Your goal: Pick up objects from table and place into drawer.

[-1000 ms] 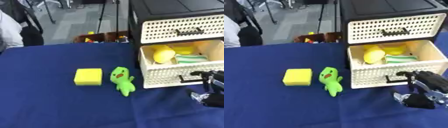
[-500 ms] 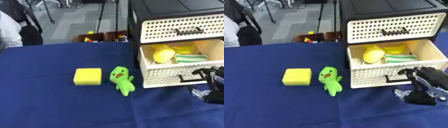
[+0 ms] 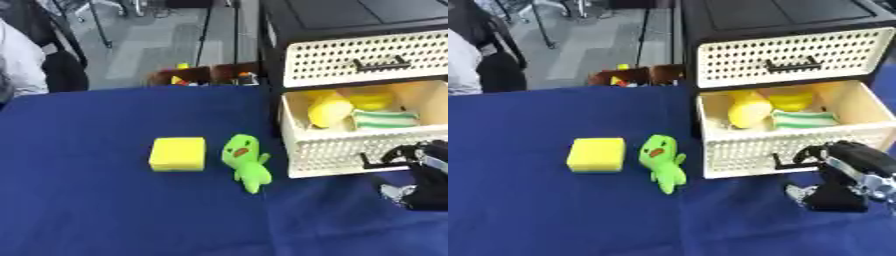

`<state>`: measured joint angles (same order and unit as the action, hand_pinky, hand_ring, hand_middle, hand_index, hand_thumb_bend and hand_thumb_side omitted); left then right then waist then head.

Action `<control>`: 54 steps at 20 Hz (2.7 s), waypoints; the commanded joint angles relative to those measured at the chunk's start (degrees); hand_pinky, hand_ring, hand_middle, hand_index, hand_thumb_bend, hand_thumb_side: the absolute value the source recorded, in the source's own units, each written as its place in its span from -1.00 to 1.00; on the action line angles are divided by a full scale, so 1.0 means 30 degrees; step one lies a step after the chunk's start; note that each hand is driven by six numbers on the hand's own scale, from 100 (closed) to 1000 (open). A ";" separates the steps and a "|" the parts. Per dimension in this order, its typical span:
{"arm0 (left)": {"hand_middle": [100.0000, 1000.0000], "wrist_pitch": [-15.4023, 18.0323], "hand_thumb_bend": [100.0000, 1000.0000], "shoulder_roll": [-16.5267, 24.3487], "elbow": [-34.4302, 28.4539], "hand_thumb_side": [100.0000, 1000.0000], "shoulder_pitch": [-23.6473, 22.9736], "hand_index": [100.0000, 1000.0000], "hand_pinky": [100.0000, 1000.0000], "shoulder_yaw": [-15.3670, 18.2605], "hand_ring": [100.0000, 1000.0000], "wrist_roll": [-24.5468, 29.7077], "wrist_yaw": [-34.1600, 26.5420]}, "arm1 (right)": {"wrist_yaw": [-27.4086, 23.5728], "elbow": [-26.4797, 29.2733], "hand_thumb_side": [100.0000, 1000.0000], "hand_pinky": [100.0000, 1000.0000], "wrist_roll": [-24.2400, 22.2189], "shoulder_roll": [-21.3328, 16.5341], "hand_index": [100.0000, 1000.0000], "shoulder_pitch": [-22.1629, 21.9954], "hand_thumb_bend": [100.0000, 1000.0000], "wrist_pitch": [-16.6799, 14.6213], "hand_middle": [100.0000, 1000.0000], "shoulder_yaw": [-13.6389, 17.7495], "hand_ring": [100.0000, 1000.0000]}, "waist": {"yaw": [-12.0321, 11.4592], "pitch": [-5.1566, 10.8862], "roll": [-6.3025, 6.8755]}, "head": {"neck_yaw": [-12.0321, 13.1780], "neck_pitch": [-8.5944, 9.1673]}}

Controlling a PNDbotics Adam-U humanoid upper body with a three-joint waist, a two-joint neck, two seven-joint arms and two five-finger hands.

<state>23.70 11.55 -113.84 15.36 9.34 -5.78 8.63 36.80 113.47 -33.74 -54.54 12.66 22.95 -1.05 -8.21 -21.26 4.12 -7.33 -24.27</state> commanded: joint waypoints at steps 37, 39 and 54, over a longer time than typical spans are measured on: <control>0.40 -0.0195 -0.95 0.0133 -0.0252 0.87 0.0041 0.70 -0.05 0.0151 0.42 0.0022 -0.0029 | 0.2760 0.0373 0.53 -1.00 0.1684 0.0205 0.64 -0.1614 -0.73 -0.1710 -0.60 0.1068 -0.70 | 0.0267 0.0415 0.0156 | 0.0008 0.0315; 0.40 -0.0201 -0.96 0.0141 -0.0252 0.87 0.0032 0.70 -0.05 0.0152 0.42 0.0032 -0.0027 | 0.2917 0.0373 0.55 -1.00 0.1855 0.0259 0.64 -0.1629 -0.73 -0.1878 -0.61 0.1162 -0.71 | 0.0303 0.0430 0.0166 | 0.0003 0.0323; 0.40 -0.0270 -0.96 0.0176 -0.0252 0.87 -0.0085 0.70 -0.05 0.0186 0.42 0.0059 0.0031 | 0.2702 0.0373 0.72 -1.00 0.4576 0.0425 0.61 -0.1708 -0.71 -0.3025 -0.66 0.2704 -0.77 | 0.0611 0.0472 0.0153 | 0.0213 0.0186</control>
<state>23.08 11.54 -113.84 15.04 9.36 -5.60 8.62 45.25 114.02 -20.95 -52.16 7.08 14.08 5.74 -6.40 -21.20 4.84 -6.92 -24.00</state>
